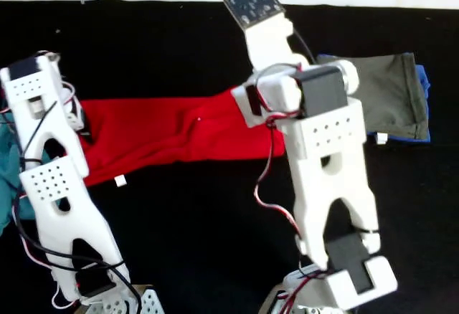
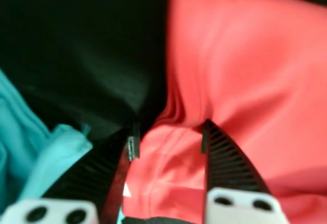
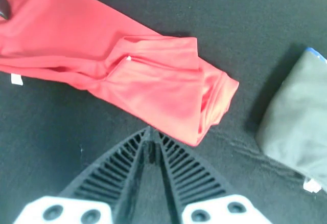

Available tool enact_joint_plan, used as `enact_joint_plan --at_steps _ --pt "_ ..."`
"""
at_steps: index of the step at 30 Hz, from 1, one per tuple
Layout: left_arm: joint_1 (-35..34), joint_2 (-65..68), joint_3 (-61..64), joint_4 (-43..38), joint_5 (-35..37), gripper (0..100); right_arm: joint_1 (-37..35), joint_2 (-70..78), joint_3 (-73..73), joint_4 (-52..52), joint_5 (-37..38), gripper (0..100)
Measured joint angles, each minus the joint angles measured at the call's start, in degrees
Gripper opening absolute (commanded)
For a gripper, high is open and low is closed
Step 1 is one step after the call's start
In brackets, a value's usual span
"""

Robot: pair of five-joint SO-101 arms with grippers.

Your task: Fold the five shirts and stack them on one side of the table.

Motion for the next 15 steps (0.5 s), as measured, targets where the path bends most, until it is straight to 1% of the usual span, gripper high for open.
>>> enact_joint_plan --at_steps 2,5,6,10,13,15 --pt "1.1 0.7 -0.7 1.1 0.0 14 0.0 -2.4 1.4 0.0 0.0 0.9" --pt "2.5 1.3 -1.0 1.8 0.0 0 1.6 -5.3 2.2 0.0 0.0 0.9" --pt "2.8 1.4 -1.0 1.8 0.0 2 2.8 -6.1 2.8 0.0 0.0 0.9" --pt "3.9 1.8 -1.1 2.3 -0.2 1 8.1 -8.4 8.0 0.0 0.0 0.7" --pt "2.8 1.8 -1.6 2.4 -0.4 1 9.4 -9.7 13.4 0.0 0.0 0.7" --pt "1.1 1.9 -2.7 2.7 -2.1 1 9.5 -11.1 16.7 0.0 0.0 0.7"
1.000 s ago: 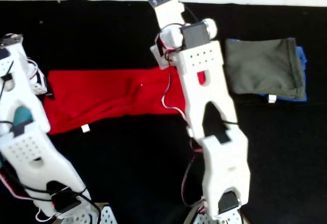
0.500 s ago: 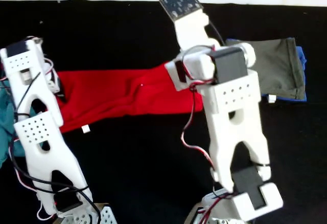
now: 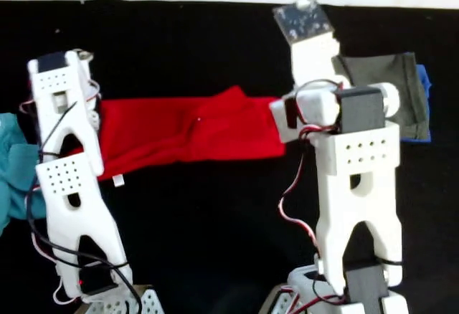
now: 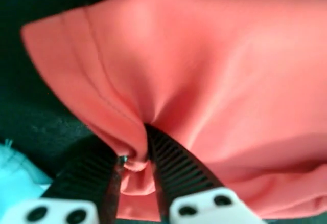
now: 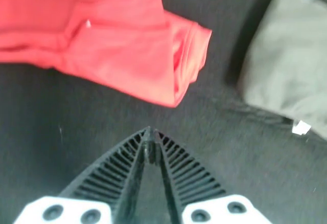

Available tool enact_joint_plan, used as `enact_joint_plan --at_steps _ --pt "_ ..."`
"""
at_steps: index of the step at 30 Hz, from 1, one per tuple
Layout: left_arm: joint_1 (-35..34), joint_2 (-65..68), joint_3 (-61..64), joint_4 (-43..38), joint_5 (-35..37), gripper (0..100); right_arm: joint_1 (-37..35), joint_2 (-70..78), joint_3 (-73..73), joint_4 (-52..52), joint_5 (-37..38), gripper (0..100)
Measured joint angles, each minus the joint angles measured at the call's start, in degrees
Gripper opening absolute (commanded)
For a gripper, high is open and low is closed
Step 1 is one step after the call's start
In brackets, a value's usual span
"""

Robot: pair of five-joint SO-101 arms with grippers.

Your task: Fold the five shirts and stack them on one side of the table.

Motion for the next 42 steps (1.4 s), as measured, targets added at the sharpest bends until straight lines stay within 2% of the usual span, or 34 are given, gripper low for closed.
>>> enact_joint_plan --at_steps 5,9,14,17,20,24,32,36,42 --pt "-5.9 -1.2 -1.6 0.2 -3.1 1 0.4 -6.7 10.7 -2.7 0.0 0.7" --pt "-9.0 -5.2 -1.6 0.4 -3.4 1 0.4 -13.8 26.3 -10.0 0.0 0.6" --pt "-8.2 -13.3 3.7 0.5 -3.4 1 1.1 -24.8 48.7 -22.1 0.1 0.6" --pt "-6.2 -21.0 10.5 0.5 -3.4 1 4.8 -28.4 60.9 -28.6 1.2 0.6" --pt "-0.9 -30.6 19.1 0.5 -3.4 1 10.9 -29.6 70.6 -35.6 4.5 0.6" --pt "10.0 -41.8 26.1 0.5 0.0 1 17.2 -30.1 80.4 -42.4 6.8 0.6" --pt "35.0 -45.5 26.5 -1.4 5.4 1 18.8 -30.2 93.2 -53.5 7.0 0.6" --pt "41.0 -41.8 26.4 -8.4 7.0 1 18.7 -30.9 100.1 -61.0 7.0 0.6" --pt "44.0 -33.9 26.5 -19.8 10.8 1 19.0 -31.1 101.5 -63.0 7.0 0.6"
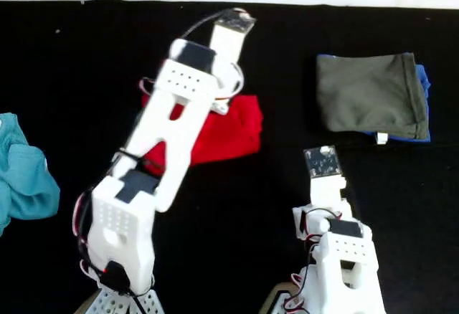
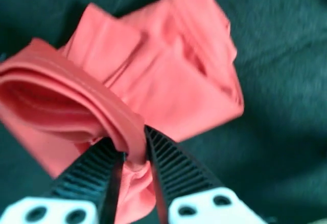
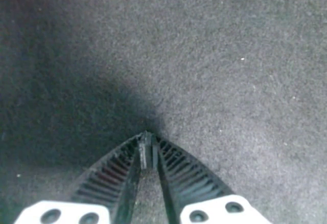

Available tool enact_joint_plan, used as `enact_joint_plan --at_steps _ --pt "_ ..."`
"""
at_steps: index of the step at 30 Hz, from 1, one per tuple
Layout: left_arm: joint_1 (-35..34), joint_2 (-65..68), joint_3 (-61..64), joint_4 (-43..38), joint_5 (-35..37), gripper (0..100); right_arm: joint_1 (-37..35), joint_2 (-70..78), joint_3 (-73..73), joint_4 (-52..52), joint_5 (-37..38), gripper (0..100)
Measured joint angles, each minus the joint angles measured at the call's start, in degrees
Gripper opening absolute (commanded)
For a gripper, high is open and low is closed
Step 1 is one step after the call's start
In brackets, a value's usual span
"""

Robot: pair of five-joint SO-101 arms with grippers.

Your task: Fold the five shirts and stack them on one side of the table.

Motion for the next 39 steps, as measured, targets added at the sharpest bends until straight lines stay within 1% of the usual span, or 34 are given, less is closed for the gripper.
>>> enact_joint_plan --at_steps 5,8,13,18,20,22,24,28,29,32,36,39 --pt "0.3 4.2 -0.2 -8.0 3.9 1 0.0 0.0 0.0 -0.1 0.0 0.6" --pt "1.1 6.2 -2.7 -9.1 4.1 1 0.0 0.0 0.0 -0.1 0.0 0.6" --pt "4.4 9.3 -8.5 -9.1 4.1 2 0.0 0.0 0.0 -0.1 0.0 0.6" --pt "6.2 13.1 -14.1 -5.6 4.3 17 0.0 0.0 0.0 -0.1 0.0 0.6" --pt "6.1 13.6 -16.5 -3.9 4.3 20 0.0 0.0 0.0 -0.1 0.0 0.6" --pt "5.1 13.6 -19.7 -1.6 4.3 19 0.0 0.0 0.0 -0.1 0.0 0.6" --pt "3.7 13.6 -23.4 1.5 4.2 15 0.0 0.0 0.0 -0.1 0.0 0.6" --pt "0.7 13.5 -29.6 9.8 4.2 0 0.0 0.0 0.0 -0.1 0.0 0.6" --pt "0.1 13.5 -30.2 11.6 4.2 2 0.0 0.0 0.0 -0.1 0.0 0.6" --pt "-1.9 15.3 -29.8 13.8 4.1 1 0.0 0.0 0.0 -0.1 0.0 0.6" --pt "-4.9 20.0 -29.1 14.2 4.1 1 0.0 0.0 0.0 -0.1 0.0 0.6" --pt "-4.9 23.6 -29.1 14.2 4.1 1 0.0 0.0 0.0 -0.1 0.0 0.6"
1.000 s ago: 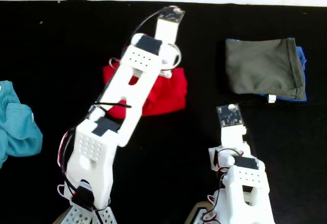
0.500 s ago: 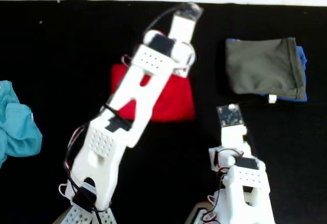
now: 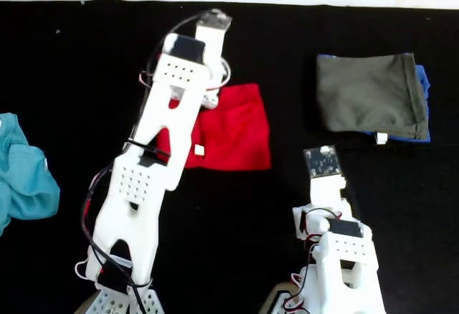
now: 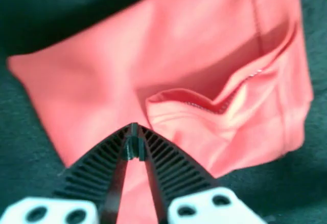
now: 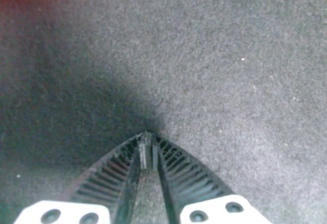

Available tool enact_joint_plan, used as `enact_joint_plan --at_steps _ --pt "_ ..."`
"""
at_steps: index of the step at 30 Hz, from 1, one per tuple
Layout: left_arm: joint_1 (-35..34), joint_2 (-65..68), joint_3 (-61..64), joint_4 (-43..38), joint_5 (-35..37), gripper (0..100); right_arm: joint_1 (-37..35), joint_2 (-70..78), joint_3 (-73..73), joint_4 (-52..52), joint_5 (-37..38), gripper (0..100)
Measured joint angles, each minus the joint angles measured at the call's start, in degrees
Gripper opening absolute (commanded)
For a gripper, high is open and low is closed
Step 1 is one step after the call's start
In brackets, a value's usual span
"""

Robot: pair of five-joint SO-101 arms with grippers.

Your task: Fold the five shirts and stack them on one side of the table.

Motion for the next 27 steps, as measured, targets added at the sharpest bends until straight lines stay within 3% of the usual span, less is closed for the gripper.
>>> enact_joint_plan --at_steps 7,14,22,27 --pt "6.6 5.0 0.1 0.2 0.4 1 0.0 0.0 0.0 0.0 0.0 0.6" --pt "16.6 4.9 -6.5 6.1 6.4 1 0.0 0.0 0.0 -0.5 0.0 0.6" --pt "17.0 -2.5 -8.4 6.8 7.4 1 0.0 0.0 0.1 -0.5 0.0 0.6" --pt "12.0 -4.0 -8.5 6.0 7.4 1 0.0 0.0 0.1 -0.5 0.0 0.6"
